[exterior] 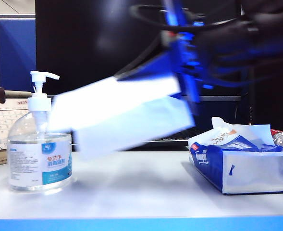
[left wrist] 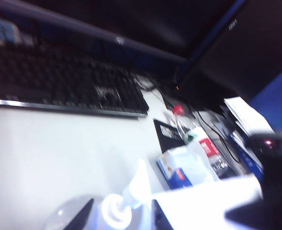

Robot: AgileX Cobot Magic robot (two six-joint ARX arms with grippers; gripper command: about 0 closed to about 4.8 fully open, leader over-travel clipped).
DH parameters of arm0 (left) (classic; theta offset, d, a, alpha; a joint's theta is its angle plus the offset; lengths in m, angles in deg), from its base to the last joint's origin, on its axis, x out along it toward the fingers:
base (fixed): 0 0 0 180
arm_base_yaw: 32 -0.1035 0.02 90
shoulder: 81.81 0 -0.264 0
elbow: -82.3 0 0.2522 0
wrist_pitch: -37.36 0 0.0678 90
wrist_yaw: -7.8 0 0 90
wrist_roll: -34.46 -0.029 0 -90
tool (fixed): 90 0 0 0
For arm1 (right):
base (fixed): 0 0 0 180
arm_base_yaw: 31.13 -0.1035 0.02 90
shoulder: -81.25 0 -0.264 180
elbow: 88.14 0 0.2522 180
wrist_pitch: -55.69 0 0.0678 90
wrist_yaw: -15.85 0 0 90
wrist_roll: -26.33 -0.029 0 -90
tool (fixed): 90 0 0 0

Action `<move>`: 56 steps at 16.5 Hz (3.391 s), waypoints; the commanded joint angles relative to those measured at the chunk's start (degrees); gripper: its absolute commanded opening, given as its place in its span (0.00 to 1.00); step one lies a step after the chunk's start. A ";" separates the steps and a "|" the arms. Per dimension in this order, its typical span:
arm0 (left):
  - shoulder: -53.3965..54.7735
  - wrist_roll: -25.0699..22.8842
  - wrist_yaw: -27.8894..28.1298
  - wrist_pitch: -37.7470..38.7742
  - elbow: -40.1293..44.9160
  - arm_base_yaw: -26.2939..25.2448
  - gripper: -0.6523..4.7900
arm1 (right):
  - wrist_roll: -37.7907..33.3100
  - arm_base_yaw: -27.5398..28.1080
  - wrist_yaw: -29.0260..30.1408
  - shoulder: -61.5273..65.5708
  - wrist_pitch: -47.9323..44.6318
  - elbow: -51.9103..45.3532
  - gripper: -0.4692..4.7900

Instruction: Pull out a tissue from the tissue dispenser, then press the switch of the alcohol sanitizer bottle to drop some sanitizer on the paper tissue, and finally place the treated tissue on the table.

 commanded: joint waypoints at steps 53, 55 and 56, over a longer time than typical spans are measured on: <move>18.86 -2.21 8.50 -4.44 -6.27 19.65 0.27 | 8.74 3.85 16.85 15.17 16.17 28.20 0.08; 18.86 -2.23 8.48 -5.42 -6.27 19.65 0.11 | 8.74 3.85 16.85 15.17 16.17 28.20 0.08; 18.86 -2.10 8.48 -5.99 -6.27 19.65 0.11 | 8.74 3.85 16.85 15.17 16.20 28.20 0.08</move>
